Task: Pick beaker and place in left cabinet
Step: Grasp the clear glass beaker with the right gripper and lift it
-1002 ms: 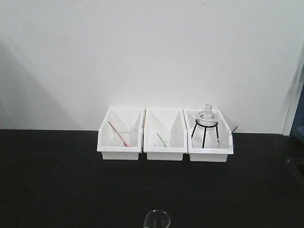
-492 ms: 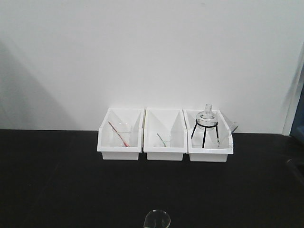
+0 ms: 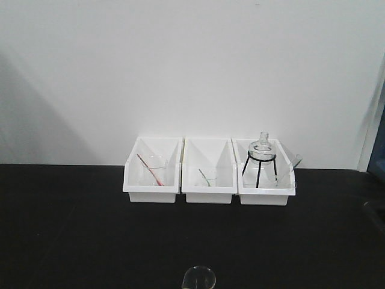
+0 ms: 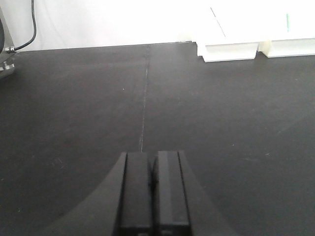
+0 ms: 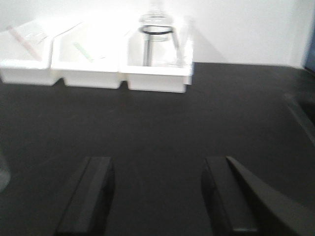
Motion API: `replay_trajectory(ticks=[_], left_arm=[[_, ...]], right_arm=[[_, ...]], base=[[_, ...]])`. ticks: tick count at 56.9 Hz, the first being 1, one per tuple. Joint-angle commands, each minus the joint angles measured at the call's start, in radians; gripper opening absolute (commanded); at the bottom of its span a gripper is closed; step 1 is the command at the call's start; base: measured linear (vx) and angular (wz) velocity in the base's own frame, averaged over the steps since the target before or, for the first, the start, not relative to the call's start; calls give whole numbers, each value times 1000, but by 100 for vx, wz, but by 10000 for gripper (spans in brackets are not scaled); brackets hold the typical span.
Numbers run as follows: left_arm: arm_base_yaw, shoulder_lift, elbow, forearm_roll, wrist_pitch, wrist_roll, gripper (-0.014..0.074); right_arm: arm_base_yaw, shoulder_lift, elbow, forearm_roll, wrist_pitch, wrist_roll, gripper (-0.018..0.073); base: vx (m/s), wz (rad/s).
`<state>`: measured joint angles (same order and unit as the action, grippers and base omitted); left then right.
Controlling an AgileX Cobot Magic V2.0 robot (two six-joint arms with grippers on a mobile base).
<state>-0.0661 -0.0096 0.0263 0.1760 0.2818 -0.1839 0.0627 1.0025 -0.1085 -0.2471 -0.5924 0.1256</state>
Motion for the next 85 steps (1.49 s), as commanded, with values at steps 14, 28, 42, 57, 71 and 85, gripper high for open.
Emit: replay_trajectory(ticks=[14, 28, 42, 57, 71, 85], left_arm=[[-7, -18, -9, -2, -83, -3, 4], [-7, -18, -9, -2, -83, -3, 4], [-7, -18, -9, -2, -83, -3, 4], [-7, -18, -9, -2, -83, -3, 4], [-7, -18, -9, -2, -83, -3, 4], [-7, -18, -9, -2, -83, -3, 4]], right_arm=[[-3, 427, -222, -529, -441, 128, 546], [119, 678, -353, -552, -471, 121, 612], [276, 849, -475, -300, -468, 55, 616], [356, 980, -585, -209, -468, 48, 607], [357, 1077, -699, -214, -468, 83, 603], [357, 1129, -779, -253, -476, 147, 566]], base=[[0, 0], [0, 0], [0, 0], [0, 0], [0, 0], [0, 0]])
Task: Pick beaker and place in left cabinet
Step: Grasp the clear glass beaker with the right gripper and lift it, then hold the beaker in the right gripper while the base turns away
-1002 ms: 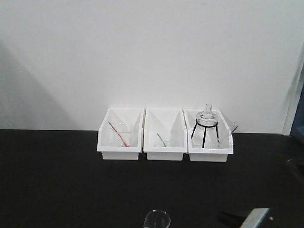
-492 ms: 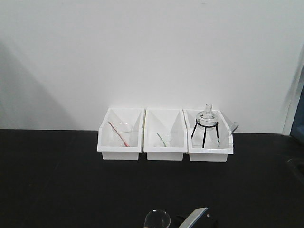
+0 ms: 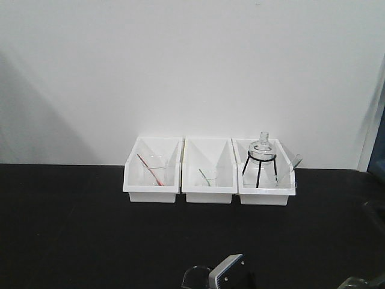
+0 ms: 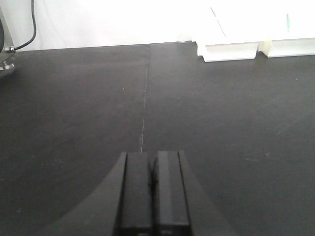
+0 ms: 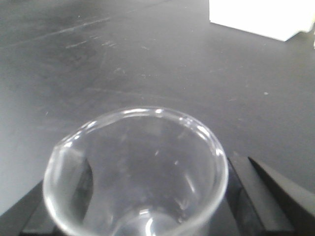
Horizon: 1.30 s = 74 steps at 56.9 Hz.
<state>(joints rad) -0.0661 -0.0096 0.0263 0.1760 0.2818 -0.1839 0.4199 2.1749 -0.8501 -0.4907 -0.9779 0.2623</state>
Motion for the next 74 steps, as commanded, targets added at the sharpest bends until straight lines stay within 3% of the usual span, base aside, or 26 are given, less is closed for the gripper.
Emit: replay_trajectory(ticks=[1, 12, 20, 29, 39, 48, 56, 74], left_arm=[[-7, -18, -9, -2, -83, -3, 4], [-7, -18, -9, -2, -83, -3, 4], [-7, -18, -9, -2, -83, -3, 4], [-7, -18, -9, -2, -83, -3, 4], [-7, -18, -9, -2, -83, -3, 4], [-7, -18, -9, -2, -83, -3, 4], [-7, -18, -9, -2, -83, -3, 4], [-7, -18, -9, -2, -83, -3, 4]], right_arm=[[0, -43, -38, -9, -90, 10, 559], [0, -57, -39, -31, -82, 43, 412], [0, -121, -39, -109, -45, 103, 259], [0, -248, -39, -209, 50, 144, 173], [0, -383, -52, -215, 119, 254, 175], [0, -497, -107, -280, 280, 345, 176], [0, -567, -147, -309, 372, 387, 176], [-2, -583, -138, -309, 386, 389, 176]], base=[[0, 0], [0, 0], [0, 0], [0, 0], [0, 0], [0, 0], [0, 0], [0, 0]])
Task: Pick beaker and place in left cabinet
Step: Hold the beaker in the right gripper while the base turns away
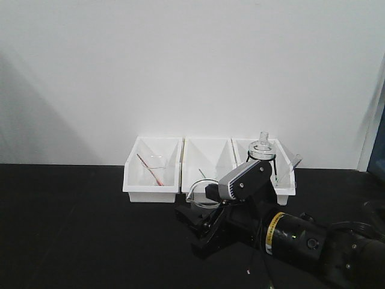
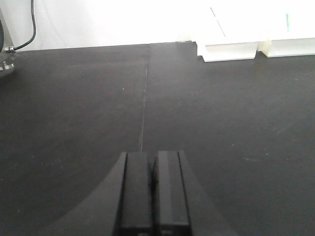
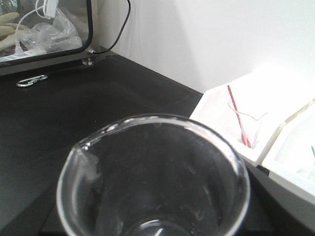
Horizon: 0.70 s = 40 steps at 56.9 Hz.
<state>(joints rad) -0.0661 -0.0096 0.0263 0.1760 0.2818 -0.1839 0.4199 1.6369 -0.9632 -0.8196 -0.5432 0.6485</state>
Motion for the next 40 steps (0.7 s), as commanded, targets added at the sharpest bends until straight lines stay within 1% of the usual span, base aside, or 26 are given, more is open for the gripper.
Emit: replay_trajectory(ticks=[1, 40], left_arm=[[-7, -18, -9, -2, -83, -3, 4], [-7, -18, -9, -2, -83, -3, 4]], right_arm=[[-2, -43, -25, 20, -45, 3, 176], [-2, -43, -25, 20, -38, 3, 176]], base=[[0, 0], [0, 2]])
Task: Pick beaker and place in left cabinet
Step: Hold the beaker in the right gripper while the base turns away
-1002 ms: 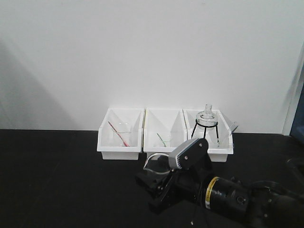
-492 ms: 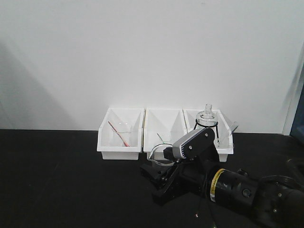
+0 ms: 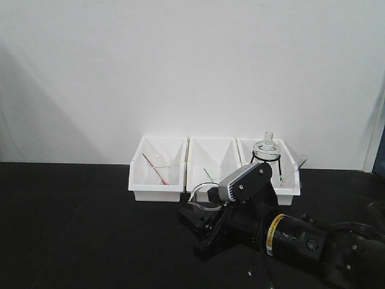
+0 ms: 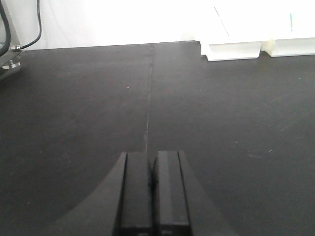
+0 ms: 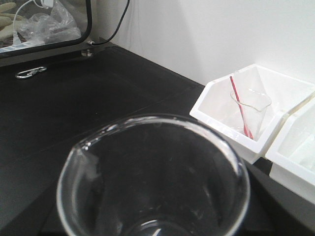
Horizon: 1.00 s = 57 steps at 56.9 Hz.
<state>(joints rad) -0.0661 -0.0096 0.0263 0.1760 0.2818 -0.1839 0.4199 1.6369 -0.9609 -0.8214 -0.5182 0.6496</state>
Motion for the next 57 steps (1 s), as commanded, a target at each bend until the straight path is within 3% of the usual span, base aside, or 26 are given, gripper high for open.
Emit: replay_trajectory(ticks=[1, 24, 57], left_arm=[[-7, -18, -9, -2, -83, -3, 4], [-7, -18, -9, -2, -83, -3, 4], [-7, -18, -9, -2, -83, -3, 4]], right_arm=[[-2, -43, -28, 22, -63, 2, 176], [-2, -43, -28, 22, -61, 2, 176], [-2, -43, -28, 22, -61, 2, 176]], base=[[-2, 7], [-6, 29], [-15, 94]])
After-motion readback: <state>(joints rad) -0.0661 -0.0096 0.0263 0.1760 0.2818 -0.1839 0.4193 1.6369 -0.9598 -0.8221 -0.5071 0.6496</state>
